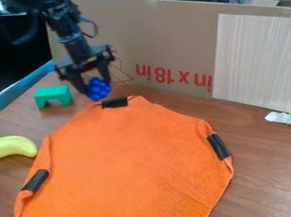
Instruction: Move the violet object from the left side of the table to the top left side of the orange cloth
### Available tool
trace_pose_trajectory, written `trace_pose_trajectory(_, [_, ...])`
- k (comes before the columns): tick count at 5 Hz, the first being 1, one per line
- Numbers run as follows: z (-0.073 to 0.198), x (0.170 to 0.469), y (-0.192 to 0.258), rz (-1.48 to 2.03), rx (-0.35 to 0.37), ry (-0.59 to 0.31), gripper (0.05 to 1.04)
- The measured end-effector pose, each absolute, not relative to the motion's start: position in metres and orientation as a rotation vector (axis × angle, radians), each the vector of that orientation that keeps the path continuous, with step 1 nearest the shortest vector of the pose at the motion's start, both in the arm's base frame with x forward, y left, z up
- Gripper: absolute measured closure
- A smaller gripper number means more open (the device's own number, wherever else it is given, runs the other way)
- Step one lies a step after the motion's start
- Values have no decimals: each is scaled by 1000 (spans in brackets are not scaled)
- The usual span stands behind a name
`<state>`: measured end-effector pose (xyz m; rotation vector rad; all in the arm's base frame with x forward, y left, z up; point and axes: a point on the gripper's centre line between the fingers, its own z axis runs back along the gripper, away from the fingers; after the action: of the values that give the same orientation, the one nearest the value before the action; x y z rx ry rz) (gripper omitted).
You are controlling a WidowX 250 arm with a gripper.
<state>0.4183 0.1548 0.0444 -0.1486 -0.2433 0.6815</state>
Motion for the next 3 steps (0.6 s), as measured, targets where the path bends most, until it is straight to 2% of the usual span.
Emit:
trace_pose_trajectory(1, [38,427,125,629,-133,-240,351])
trace_pose_trajectory(3, [24,424,101,594,-124,-220,351])
